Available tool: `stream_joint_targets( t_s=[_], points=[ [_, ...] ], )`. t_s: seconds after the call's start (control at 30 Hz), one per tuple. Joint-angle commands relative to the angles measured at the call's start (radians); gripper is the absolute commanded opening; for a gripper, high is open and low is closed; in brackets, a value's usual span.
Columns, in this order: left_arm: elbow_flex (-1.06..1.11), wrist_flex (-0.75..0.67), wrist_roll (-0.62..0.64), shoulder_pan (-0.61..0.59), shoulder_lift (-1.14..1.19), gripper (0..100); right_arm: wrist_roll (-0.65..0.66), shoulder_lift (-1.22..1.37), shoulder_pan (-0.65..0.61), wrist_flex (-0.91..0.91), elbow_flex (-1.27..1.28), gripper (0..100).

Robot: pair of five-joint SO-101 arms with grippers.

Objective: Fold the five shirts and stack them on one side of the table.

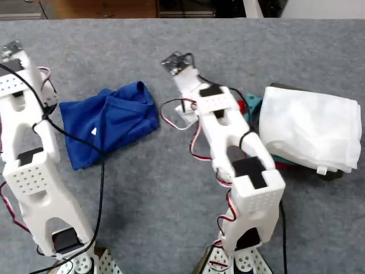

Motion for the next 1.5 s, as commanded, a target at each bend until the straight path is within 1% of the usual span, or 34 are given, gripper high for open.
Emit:
stream_joint_targets(
  t_s=[0.0,0.1,0.17,0.27,0.37,0.43,0.5,0.57,0.67,0.73,0.8,0.87,1.1,1.17,1.27,1.47],
  points=[
    [0.025,-0.074,-0.008,0.002,0.028,2,0.041,-0.105,-0.024,0.138,-0.136,0.5],
    [0.023,-0.138,-0.006,-0.031,0.084,2,0.091,-0.105,-0.024,0.233,-0.228,0.5],
    [0.023,-0.178,-0.006,-0.051,0.104,2,0.155,-0.105,-0.033,0.304,-0.294,0.5],
    [0.023,-0.190,-0.005,-0.075,0.113,2,0.239,-0.099,-0.082,0.396,-0.392,0.5],
    [0.023,-0.190,-0.005,-0.106,0.113,2,0.247,-0.097,-0.163,0.400,-0.455,0.5],
    [0.023,-0.195,0.008,-0.132,0.113,2,0.247,-0.085,-0.220,0.365,-0.489,0.5],
    [0.017,-0.196,0.026,-0.146,0.114,2,0.227,-0.039,-0.266,0.342,-0.530,0.5],
    [-0.014,-0.193,0.023,-0.155,0.124,2,0.147,0.042,-0.292,0.328,-0.587,0.5],
    [-0.043,-0.195,0.029,-0.199,0.125,2,0.020,0.200,-0.317,0.261,-0.711,0.5],
    [-0.043,-0.216,0.058,-0.226,0.125,2,-0.037,0.302,-0.343,0.215,-0.825,0.5],
    [-0.041,-0.239,0.121,-0.239,0.125,2,-0.055,0.400,-0.375,0.175,-0.943,0.5],
    [-0.043,-0.245,0.150,-0.247,0.125,2,-0.058,0.498,-0.400,0.161,-1.061,0.5],
    [-0.043,-0.245,0.161,-0.233,0.125,2,-0.058,0.809,-0.456,0.164,-1.428,0.5],
    [-0.043,-0.247,0.158,-0.221,0.125,2,-0.057,0.869,-0.469,0.195,-1.509,0.5],
    [-0.043,-0.249,0.157,-0.212,0.125,2,-0.055,0.931,-0.473,0.296,-1.621,0.5],
    [-0.035,-0.272,0.157,-0.210,0.125,2,-0.054,0.981,-0.433,0.486,-1.773,0.5]
  ],
)
